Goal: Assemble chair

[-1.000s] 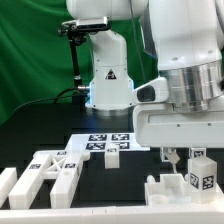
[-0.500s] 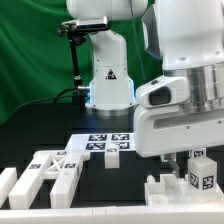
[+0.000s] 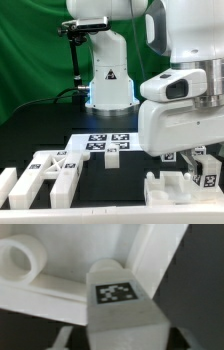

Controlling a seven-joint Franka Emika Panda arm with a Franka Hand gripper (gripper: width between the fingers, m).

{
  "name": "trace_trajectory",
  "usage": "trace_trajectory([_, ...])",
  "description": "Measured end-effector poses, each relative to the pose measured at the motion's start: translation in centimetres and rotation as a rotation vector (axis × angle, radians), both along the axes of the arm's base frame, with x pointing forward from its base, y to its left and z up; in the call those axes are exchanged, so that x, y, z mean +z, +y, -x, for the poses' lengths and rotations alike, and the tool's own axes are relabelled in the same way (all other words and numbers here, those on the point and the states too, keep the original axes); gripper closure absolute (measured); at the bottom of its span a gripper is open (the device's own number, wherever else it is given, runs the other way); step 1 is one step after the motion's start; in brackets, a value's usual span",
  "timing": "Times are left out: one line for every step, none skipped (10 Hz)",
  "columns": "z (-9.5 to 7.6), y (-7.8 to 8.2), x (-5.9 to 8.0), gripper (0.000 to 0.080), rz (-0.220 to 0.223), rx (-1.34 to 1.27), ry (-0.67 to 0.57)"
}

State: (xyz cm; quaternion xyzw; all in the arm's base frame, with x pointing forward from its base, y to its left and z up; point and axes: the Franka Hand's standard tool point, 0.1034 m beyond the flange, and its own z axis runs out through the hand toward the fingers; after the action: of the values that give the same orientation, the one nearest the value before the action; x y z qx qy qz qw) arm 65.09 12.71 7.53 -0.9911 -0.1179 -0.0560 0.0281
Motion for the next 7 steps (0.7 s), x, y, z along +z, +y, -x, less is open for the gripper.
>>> trace_trajectory([0.0,-0.1,0.0,0.0506,-0.009,-0.083,0.003])
trace_trajectory([-0.3,-0.3,0.0,0.0506,-0.027,-0.276,-0.006])
trace_trajectory([-0.3,-0.5,0.0,0.0506,-0.037,-0.392,-0.015])
trace_trajectory([-0.2,-0.6,-0.1,0.0506,-0.054,-0.539,-0.010])
trace_trajectory([-0.2,-0.9,-0.2,0.0506,-0.075,-0.701,0.001])
trace_trajectory([-0.2,-1.0,-0.2,0.0505,-0.110,-0.887,0.020])
trace_trajectory([-0.1,-1.2,-0.3,0.0505,-0.136,-1.063,0.047])
